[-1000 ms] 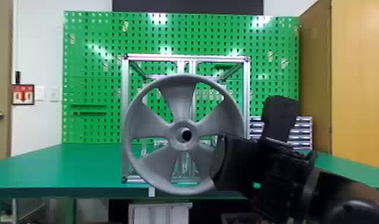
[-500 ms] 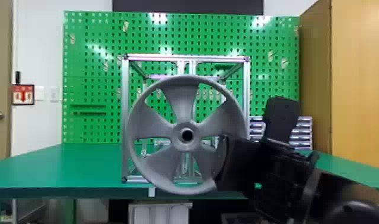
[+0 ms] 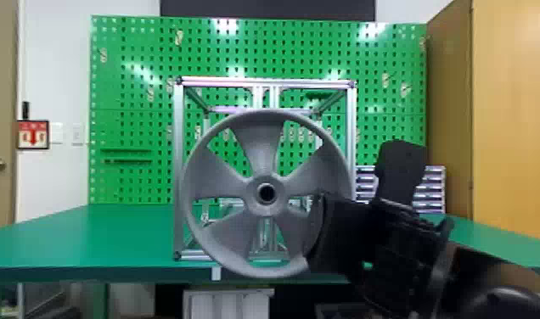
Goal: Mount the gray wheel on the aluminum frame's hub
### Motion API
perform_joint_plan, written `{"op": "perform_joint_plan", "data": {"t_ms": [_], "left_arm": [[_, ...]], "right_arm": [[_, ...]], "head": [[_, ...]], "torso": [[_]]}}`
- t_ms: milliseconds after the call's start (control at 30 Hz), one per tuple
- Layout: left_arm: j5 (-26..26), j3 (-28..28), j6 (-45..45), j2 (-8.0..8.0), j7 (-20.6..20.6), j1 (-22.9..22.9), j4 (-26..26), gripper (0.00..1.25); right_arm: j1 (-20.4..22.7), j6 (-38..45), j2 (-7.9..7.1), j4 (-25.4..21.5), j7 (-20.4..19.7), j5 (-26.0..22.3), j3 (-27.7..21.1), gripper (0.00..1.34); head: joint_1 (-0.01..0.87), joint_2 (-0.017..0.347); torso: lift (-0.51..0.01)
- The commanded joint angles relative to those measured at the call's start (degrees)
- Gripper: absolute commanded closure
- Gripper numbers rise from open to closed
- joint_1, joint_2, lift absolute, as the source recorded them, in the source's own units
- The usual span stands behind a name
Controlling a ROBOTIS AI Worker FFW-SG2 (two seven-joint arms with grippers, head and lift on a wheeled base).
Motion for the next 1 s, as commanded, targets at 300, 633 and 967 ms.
{"op": "perform_joint_plan", "data": {"t_ms": [300,633,967], "left_arm": [[13.7,-1.18,-1.63,0.0,0.77,-5.2,0.87,0.43],[17.22,-4.35,-6.99,-0.09,-0.55,-10.12,3.42,0.43],[12.03,-3.55,-9.19,-0.09,-1.87,-13.11,3.77,0.43]], "right_arm": [[-0.09,-0.58,0.06,0.67,0.0,0.17,0.79,1.22],[-0.09,-0.84,0.06,1.11,0.09,0.17,1.41,1.22],[0.0,-1.2,-0.03,1.2,0.18,0.09,1.76,1.22]], "head": [[-0.005,0.006],[-0.005,0.006],[-0.005,0.006]], "torso": [[-0.499],[-0.499],[-0.499]]}}
